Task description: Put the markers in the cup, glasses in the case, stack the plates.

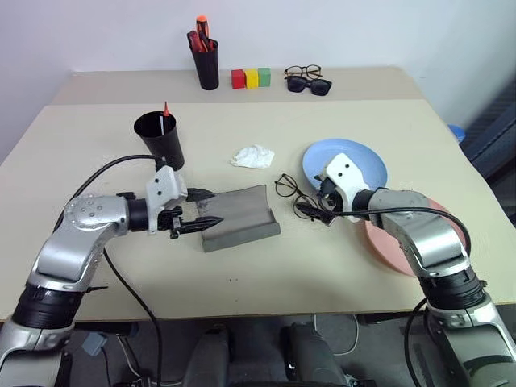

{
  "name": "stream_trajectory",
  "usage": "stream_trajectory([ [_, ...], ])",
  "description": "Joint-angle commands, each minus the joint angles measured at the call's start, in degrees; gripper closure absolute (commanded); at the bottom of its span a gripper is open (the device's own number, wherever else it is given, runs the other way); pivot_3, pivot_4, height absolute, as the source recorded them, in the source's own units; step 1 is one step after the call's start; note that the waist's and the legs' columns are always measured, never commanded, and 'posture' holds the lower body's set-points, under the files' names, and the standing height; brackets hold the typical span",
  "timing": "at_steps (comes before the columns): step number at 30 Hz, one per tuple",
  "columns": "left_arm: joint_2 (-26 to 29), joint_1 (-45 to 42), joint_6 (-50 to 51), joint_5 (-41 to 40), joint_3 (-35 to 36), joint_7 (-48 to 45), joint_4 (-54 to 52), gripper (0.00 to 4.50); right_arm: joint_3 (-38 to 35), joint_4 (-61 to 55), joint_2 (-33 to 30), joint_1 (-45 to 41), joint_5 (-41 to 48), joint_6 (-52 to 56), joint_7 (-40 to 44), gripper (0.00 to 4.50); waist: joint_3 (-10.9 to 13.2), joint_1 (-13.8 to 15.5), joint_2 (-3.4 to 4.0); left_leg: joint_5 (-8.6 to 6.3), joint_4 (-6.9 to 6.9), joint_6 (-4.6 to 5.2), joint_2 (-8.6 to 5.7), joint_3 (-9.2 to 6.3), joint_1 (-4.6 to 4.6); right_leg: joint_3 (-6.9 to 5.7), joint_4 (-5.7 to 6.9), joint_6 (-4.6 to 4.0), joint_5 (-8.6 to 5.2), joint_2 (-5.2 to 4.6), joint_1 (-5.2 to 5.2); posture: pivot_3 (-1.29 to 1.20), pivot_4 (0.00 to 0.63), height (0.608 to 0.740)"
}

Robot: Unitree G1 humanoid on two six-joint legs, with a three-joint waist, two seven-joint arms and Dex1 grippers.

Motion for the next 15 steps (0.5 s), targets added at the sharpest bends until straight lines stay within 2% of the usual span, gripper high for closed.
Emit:
stream_trajectory([
  [1, 0.9, 3.0, 0.9, -0.7, 4.5, 2.4, -2.7, 1.70, 0.3, -0.4, 1.1, -2.3, -0.4, 3.5, -1.9, 0.00, 0.0, 0.2, 0.00, 0.00, 0.00, 0.00, 0.00, -0.02, -0.02, -0.01, 0.00, 0.00, 0.00, 0.00, -0.01, 0.00, 0.150, 0.740],
  [6, 1.4, 8.2, 0.5, 1.8, 7.7, 6.8, -3.9, 1.70, 1.1, 0.6, 3.0, -4.1, -0.8, 6.8, -3.7, 0.00, 0.0, 0.5, 0.00, 0.00, 0.02, 0.01, -0.04, -0.02, -0.06, -0.05, -0.03, 0.01, 0.00, -0.11, 0.01, 0.00, 0.150, 0.740],
  [14, 0.7, 13.4, 2.9, -1.6, 11.6, 9.1, -10.1, 1.70, 1.7, 1.4, 4.5, -5.6, -1.2, 11.0, -6.1, 0.00, 0.0, 0.3, 0.00, -0.01, -0.03, 0.01, -0.02, -0.01, -0.05, -0.04, -0.04, 0.00, 0.00, -0.09, -0.02, 0.00, 0.150, 0.740],
  [15, 0.6, 13.7, 3.0, -1.8, 11.5, 9.0, -10.3, 1.67, 1.8, 1.5, 4.6, -5.7, -1.1, 11.0, -6.1, 0.24, 0.0, 0.3, 0.00, -0.01, -0.03, 0.01, -0.02, -0.01, -0.05, -0.04, -0.04, 0.00, 0.00, -0.09, -0.02, 0.00, 0.150, 0.740],
])
